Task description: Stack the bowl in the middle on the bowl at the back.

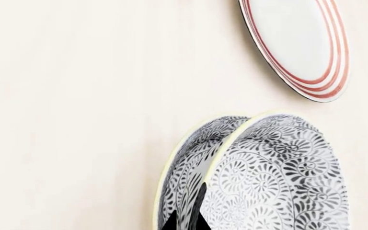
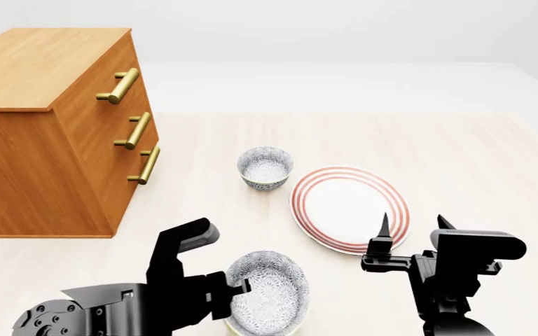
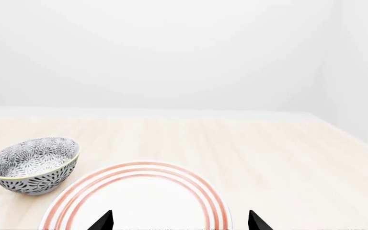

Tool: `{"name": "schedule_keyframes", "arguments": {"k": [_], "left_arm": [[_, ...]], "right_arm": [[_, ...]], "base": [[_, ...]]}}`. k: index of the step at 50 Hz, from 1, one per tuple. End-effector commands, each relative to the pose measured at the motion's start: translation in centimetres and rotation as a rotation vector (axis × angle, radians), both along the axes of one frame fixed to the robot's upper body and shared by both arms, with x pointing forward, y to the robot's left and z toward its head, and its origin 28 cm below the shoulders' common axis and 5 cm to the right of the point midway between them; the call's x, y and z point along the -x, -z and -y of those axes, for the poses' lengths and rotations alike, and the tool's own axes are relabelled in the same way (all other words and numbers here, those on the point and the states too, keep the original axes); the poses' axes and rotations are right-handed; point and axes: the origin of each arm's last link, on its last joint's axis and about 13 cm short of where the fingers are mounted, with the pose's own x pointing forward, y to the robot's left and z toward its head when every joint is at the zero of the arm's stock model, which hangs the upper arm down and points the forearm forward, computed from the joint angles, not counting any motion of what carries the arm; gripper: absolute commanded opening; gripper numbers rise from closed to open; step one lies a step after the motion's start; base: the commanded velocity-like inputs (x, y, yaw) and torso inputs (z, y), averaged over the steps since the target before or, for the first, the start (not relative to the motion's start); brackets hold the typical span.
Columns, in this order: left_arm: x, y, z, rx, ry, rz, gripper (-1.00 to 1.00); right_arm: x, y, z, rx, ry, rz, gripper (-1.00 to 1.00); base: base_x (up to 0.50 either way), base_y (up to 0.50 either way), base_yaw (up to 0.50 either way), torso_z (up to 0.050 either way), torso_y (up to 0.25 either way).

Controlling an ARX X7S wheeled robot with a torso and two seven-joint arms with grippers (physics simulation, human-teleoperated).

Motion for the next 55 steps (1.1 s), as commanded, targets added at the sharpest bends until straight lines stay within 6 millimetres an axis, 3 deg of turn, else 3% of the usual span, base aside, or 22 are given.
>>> {"name": "schedule_keyframes", "arguments": {"k": [1,3,4,18,31,39,47,55], "left_arm": [[-0.4,-0.1,0.0,0.028,-0.005,0.007,-1.00],[-0.4,-0.2,0.0,0.031,-0.004,0.011,-1.00],[-0.4,-0.2,0.0,0.032,-0.003,0.013,1.00],[-0.1,-0.9,-0.2,0.052,0.006,0.047,1.00],[0.4,-5.6,-1.7,0.162,-0.032,0.247,1.00],[0.7,-7.4,-2.6,0.226,-0.052,0.355,1.00],[0.0,-8.0,-2.9,0.166,-0.223,0.703,1.00],[-0.1,-8.9,-3.2,0.168,-0.255,0.898,1.00]], "right_arm": [[0.0,0.1,0.0,-0.002,0.001,-0.004,1.00],[0.0,0.2,0.0,-0.002,0.001,-0.004,1.00],[0.0,0.2,0.1,-0.002,0.002,-0.004,1.00],[0.0,0.3,0.0,-0.006,0.002,-0.006,1.00],[0.0,0.3,0.0,-0.007,0.002,-0.005,1.00],[0.1,-0.2,-0.1,-0.001,0.000,0.004,1.00],[1.0,-4.0,-0.5,0.065,-0.002,0.105,1.00],[2.6,-9.1,-0.9,0.181,0.033,0.236,1.00]], "base": [[0.00,0.00,0.00,0.000,0.000],[0.00,0.00,0.00,0.000,0.000],[0.00,0.00,0.00,0.000,0.010],[0.00,0.00,0.00,0.000,0.000],[0.00,0.00,0.00,0.000,0.000],[0.00,0.00,0.00,0.000,0.000],[0.00,0.00,0.00,0.000,0.000],[0.00,0.00,0.00,0.000,0.000]]}}
